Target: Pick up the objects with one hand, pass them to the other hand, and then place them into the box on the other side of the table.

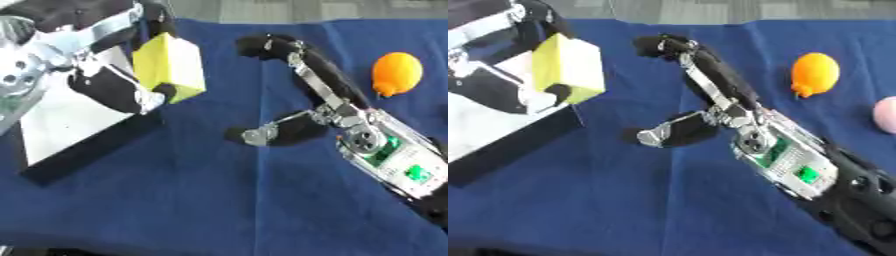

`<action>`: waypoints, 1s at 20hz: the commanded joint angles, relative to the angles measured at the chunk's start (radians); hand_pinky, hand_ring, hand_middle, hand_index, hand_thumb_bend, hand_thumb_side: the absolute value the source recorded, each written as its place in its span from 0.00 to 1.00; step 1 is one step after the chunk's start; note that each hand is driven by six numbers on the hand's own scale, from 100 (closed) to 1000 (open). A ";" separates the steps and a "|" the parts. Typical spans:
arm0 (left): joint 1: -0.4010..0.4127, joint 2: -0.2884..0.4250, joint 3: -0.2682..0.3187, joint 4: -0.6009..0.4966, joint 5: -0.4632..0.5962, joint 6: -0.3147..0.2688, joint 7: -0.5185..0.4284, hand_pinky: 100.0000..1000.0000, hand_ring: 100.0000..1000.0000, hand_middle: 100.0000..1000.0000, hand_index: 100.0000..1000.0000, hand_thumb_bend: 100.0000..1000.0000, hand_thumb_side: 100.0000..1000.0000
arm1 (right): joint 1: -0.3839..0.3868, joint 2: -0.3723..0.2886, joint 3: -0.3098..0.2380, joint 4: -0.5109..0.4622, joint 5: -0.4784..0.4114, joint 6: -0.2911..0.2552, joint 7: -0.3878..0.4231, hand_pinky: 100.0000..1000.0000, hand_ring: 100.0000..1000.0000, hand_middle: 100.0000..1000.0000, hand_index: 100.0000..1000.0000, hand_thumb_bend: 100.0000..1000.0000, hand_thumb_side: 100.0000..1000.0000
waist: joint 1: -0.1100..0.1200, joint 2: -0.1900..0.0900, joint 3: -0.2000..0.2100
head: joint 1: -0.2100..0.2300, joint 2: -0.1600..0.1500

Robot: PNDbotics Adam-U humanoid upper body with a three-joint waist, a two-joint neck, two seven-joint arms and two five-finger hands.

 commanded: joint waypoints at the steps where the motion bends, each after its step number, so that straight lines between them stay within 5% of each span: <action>1: 0.013 0.077 0.055 -0.011 0.019 0.035 0.033 0.56 0.43 0.24 0.31 0.00 0.08 | -0.011 -0.022 -0.015 -0.021 0.006 -0.010 0.005 0.79 0.79 0.72 0.85 0.66 0.18 | 0.003 -0.008 -0.003 | 0.021 -0.001; 8: 0.056 0.114 0.082 0.068 0.044 0.055 0.098 0.57 0.44 0.25 0.32 0.00 0.09 | -0.010 -0.023 -0.011 -0.021 0.026 -0.031 0.038 0.79 0.78 0.71 0.84 0.66 0.19 | -0.007 -0.007 -0.010 | 0.065 -0.001; 20: 0.059 0.076 0.095 0.363 0.027 0.016 0.201 0.58 0.45 0.27 0.34 0.00 0.10 | -0.005 -0.024 -0.010 -0.021 0.057 -0.059 0.052 0.80 0.77 0.71 0.83 0.67 0.19 | -0.022 0.000 -0.031 | 0.142 -0.001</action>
